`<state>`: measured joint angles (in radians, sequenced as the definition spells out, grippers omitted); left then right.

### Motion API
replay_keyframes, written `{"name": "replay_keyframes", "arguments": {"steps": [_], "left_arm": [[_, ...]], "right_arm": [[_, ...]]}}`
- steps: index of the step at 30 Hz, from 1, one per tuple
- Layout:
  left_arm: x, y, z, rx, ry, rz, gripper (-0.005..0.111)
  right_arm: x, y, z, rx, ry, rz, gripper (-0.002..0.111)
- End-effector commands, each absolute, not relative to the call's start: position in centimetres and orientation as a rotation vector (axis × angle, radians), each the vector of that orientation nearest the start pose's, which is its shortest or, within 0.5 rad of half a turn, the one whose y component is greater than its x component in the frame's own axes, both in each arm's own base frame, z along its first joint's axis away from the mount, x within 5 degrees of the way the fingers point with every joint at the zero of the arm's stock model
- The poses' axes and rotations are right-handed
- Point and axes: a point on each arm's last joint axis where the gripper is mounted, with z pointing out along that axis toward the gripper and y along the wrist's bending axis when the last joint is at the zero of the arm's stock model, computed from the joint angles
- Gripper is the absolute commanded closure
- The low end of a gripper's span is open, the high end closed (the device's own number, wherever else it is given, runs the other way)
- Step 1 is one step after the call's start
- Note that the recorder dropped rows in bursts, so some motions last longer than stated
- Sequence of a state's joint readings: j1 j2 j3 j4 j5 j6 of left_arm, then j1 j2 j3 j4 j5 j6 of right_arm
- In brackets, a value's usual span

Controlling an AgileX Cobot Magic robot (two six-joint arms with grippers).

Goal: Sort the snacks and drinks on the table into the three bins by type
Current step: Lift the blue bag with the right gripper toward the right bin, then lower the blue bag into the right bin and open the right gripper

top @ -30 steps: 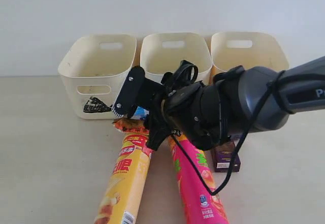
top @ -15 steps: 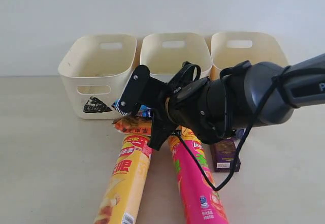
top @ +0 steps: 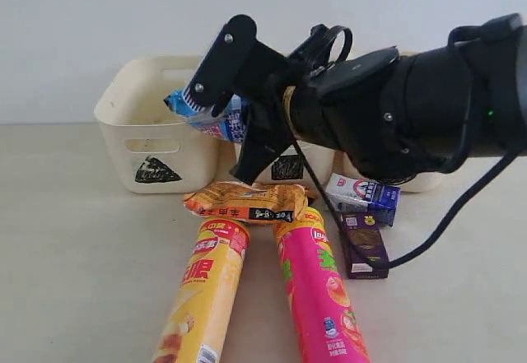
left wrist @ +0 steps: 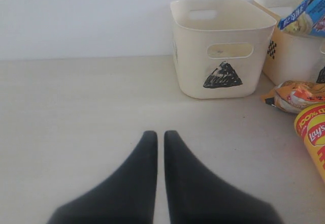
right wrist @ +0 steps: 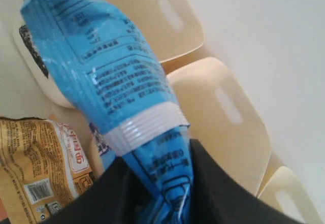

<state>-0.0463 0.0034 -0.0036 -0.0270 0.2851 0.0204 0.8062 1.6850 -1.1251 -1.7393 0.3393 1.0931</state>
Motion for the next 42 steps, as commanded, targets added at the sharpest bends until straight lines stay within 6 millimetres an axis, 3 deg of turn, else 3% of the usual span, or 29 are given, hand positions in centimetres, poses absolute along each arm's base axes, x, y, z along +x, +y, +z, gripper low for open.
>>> {"name": "replay_keyframes", "arguments": {"steps": [1,4,9,12,20,31,35,42], "left_arm": [[5.5,-0.3,18.8,0.033,1.765,-0.046,0.103],[5.5,-0.3,18.8,0.033,1.765,-0.046,0.103],[5.5,-0.3,18.8,0.033,1.765,-0.046,0.103],[5.5,-0.3,18.8,0.033,1.765,-0.046,0.103],[5.5,-0.3,18.8,0.033,1.762,-0.046,0.103],[5.5,-0.3,18.8,0.033,1.762,-0.046,0.103],[5.5,-0.3,18.8,0.033,1.762,-0.046,0.103],[5.5,-0.3,18.8,0.033,1.762,-0.046,0.103]], "right_arm": [[28.2,24.6,29.5,-1.083,1.568,-0.221,0.108],[27.7,24.1,30.9,-1.046,1.544,-0.222,0.108],[27.5,22.2,33.2,-0.971,1.503,-0.375,0.108],[28.1,20.9,33.8,-0.933,1.512,-0.412,0.108],[31.2,16.4,33.5,-0.77,1.625,-0.375,0.108],[34.2,9.6,33.1,-0.449,1.775,-0.198,0.108],[35.5,8.6,32.8,-0.369,1.807,-0.119,0.108],[39.1,8.8,30.8,-0.254,1.87,-0.02,0.108]]}}
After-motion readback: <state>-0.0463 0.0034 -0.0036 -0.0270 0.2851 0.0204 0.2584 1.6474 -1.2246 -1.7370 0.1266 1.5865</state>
